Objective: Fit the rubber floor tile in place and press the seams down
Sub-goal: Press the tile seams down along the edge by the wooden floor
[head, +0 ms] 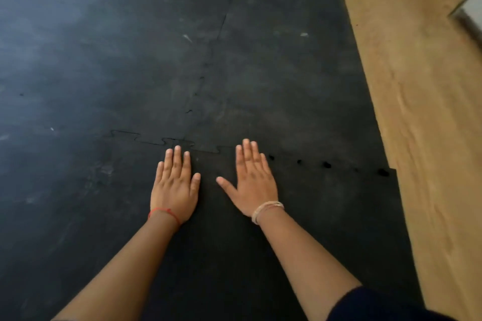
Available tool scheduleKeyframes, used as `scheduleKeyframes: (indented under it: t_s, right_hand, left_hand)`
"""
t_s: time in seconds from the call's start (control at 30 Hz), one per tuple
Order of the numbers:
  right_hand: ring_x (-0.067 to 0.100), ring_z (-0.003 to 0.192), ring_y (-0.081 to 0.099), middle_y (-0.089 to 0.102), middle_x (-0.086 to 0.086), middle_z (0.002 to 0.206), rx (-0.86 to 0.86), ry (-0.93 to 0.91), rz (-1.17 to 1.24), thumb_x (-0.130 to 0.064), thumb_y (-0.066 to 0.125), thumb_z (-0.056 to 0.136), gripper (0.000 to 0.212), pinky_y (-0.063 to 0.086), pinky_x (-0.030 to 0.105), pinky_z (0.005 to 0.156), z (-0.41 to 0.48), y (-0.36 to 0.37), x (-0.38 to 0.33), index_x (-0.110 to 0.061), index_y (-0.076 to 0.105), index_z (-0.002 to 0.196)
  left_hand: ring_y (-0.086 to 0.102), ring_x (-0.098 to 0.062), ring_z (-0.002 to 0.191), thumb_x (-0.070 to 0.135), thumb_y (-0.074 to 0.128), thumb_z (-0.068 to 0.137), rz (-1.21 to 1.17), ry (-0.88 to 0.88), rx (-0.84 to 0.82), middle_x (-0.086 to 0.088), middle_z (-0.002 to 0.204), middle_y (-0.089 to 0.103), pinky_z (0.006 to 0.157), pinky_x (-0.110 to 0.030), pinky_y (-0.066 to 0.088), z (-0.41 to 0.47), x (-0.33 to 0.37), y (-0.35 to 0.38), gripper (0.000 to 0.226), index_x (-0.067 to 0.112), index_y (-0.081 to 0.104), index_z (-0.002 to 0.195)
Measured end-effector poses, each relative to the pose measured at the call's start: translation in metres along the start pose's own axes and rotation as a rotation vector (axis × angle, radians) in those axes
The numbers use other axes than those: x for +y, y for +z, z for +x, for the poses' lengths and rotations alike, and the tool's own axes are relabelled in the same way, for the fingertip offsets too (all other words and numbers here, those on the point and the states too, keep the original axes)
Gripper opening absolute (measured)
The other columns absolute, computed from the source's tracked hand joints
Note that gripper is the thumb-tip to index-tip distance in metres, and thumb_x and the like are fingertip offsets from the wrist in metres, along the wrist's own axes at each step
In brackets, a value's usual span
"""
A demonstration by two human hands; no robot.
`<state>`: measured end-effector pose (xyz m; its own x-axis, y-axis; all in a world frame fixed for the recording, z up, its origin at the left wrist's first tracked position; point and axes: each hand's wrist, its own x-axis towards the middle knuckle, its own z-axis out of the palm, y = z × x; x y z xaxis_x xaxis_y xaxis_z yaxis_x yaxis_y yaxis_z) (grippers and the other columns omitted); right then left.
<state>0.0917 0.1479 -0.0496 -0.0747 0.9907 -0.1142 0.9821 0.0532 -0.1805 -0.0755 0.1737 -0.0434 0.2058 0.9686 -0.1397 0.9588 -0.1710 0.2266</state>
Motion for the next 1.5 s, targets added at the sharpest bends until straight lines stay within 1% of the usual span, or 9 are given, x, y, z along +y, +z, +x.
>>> scheduleKeyframes:
  t_s: [0.1,0.3,0.7,0.83,1.1,1.2,1.33,1.43,1.5]
  right_hand:
    - [0.027,0.141,-0.007,-0.002,0.015,0.154,0.128,0.269,-0.044,-0.073,0.003,0.082,0.093,-0.001,0.041,0.115,-0.05,0.006,0.037,-0.004,0.004,0.145]
    - [0.031,0.14,0.015,0.022,0.02,0.15,0.135,0.331,-0.041,-0.068,0.027,0.083,0.091,0.012,0.043,0.109,-0.053,0.007,0.042,0.002,0.025,0.141]
    - [0.032,0.139,0.019,0.026,0.021,0.149,0.052,0.256,-0.047,-0.066,0.025,0.083,0.089,0.014,0.043,0.113,-0.047,0.002,0.046,0.003,0.026,0.14]
    - [0.031,0.142,0.004,0.01,0.02,0.154,-0.014,0.186,-0.059,-0.07,0.021,0.08,0.097,-0.006,0.037,0.113,-0.034,-0.016,0.052,0.001,0.007,0.144]
    - [0.022,0.141,-0.015,-0.01,0.013,0.155,-0.075,0.24,0.025,-0.068,0.017,0.087,0.088,-0.01,0.036,0.113,-0.046,-0.016,0.047,-0.006,-0.007,0.145]
    - [0.024,0.139,-0.017,-0.01,0.012,0.154,0.064,0.322,0.032,-0.07,0.012,0.084,0.09,-0.009,0.038,0.114,-0.095,-0.003,0.06,-0.006,-0.006,0.144]
    - [0.03,0.141,0.002,0.006,0.019,0.153,0.235,0.705,0.015,-0.07,0.005,0.084,0.092,0.007,0.044,0.114,-0.14,0.011,0.078,-0.001,0.009,0.143]
    - [0.031,0.14,0.013,0.016,0.019,0.151,0.204,0.727,0.013,-0.068,0.008,0.086,0.089,0.008,0.043,0.11,-0.134,0.011,0.08,0.0,0.018,0.142]
    - [0.031,0.139,0.018,0.022,0.019,0.15,0.189,0.725,-0.011,-0.067,0.008,0.086,0.088,0.009,0.043,0.109,-0.132,0.013,0.08,-0.001,0.023,0.141]
  left_hand:
    - [-0.031,-0.01,0.131,0.055,-0.021,0.076,-0.021,0.238,-0.051,0.006,0.144,-0.03,0.109,-0.028,-0.02,0.001,0.046,0.011,0.069,0.021,-0.022,0.136]
    - [-0.028,-0.014,0.134,0.06,-0.038,0.063,-0.005,0.263,-0.085,0.005,0.146,-0.027,0.109,-0.03,-0.017,0.008,0.065,0.023,0.083,0.023,-0.022,0.136]
    - [-0.027,-0.014,0.134,0.055,-0.02,0.075,0.04,0.263,-0.088,0.004,0.147,-0.027,0.11,-0.031,-0.016,0.009,0.068,0.023,0.069,0.023,-0.023,0.136]
    - [-0.024,-0.01,0.134,0.052,-0.014,0.077,0.022,0.276,-0.061,0.006,0.145,-0.023,0.111,-0.03,-0.013,0.009,0.067,0.025,0.067,0.023,-0.019,0.136]
    - [-0.023,-0.007,0.133,0.053,-0.001,0.088,0.032,0.283,-0.077,0.005,0.149,-0.02,0.112,-0.03,-0.011,0.009,0.064,0.022,0.059,0.024,-0.017,0.137]
    - [-0.021,-0.01,0.136,0.044,0.014,0.096,0.011,0.231,-0.103,0.0,0.154,-0.016,0.115,-0.032,-0.009,0.008,0.069,0.019,0.059,0.018,-0.01,0.143]
    - [-0.028,-0.01,0.132,0.061,-0.015,0.075,0.027,0.393,-0.096,0.002,0.144,-0.03,0.111,-0.028,-0.015,-0.003,0.102,0.026,0.075,0.017,-0.021,0.136]
    - [-0.029,-0.01,0.132,0.065,-0.036,0.062,0.035,0.561,-0.13,0.004,0.142,-0.031,0.108,-0.026,-0.017,-0.004,0.141,0.037,0.087,0.019,-0.024,0.135]
    - [-0.027,-0.009,0.133,0.062,-0.028,0.067,0.036,0.591,-0.137,0.004,0.144,-0.028,0.109,-0.026,-0.016,-0.001,0.156,0.044,0.08,0.019,-0.023,0.135]
